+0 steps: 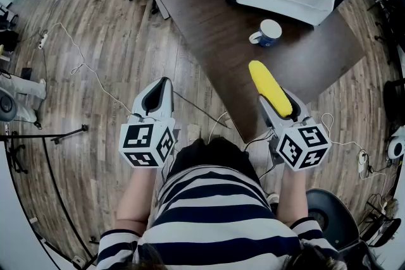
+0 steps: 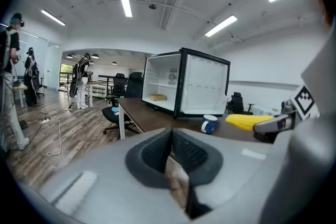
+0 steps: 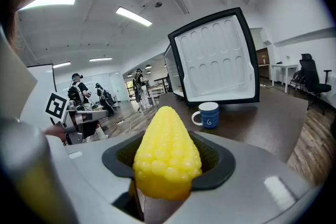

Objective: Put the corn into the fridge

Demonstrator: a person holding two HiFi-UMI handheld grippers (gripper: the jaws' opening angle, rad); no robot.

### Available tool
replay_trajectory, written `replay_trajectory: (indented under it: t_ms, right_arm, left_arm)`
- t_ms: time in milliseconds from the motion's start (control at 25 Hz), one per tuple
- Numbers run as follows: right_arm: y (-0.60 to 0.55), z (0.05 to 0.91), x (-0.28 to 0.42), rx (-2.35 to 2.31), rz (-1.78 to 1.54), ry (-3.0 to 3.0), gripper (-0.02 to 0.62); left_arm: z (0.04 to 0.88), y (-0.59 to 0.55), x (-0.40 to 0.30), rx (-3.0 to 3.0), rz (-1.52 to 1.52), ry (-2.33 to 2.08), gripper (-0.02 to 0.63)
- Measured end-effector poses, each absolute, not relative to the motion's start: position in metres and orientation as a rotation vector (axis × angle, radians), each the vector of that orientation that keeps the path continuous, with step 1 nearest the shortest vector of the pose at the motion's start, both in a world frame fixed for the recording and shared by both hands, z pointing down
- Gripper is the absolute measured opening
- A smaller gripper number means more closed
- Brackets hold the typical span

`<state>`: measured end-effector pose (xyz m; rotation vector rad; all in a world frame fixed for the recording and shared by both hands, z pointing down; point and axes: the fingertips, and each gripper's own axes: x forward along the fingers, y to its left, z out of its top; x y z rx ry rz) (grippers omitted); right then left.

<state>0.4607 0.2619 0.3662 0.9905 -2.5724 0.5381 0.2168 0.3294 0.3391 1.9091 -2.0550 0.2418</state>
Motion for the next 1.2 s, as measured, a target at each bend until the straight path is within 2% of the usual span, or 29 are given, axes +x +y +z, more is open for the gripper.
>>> replay_trajectory:
  t_ms: [400,800,1200]
  right_arm:
    - [0.267,0.367,0.463,0.954,0.552,-2.611,0.25]
    - [0.278,0.359,0.421,0.91,0.509,-2.62,0.25]
    - [0.27,0.347,0.315,0.922,0.462,-2.608,0.25]
  left_arm:
    - [0.341,0.348,0.224,1.873,0.246,-2.085,0.0]
    - [0.344,0.36,0.185,1.845,0.207,-2.103,0.0]
    - [0.336,0.367,0.072,1.829,0.156,-2.136,0.0]
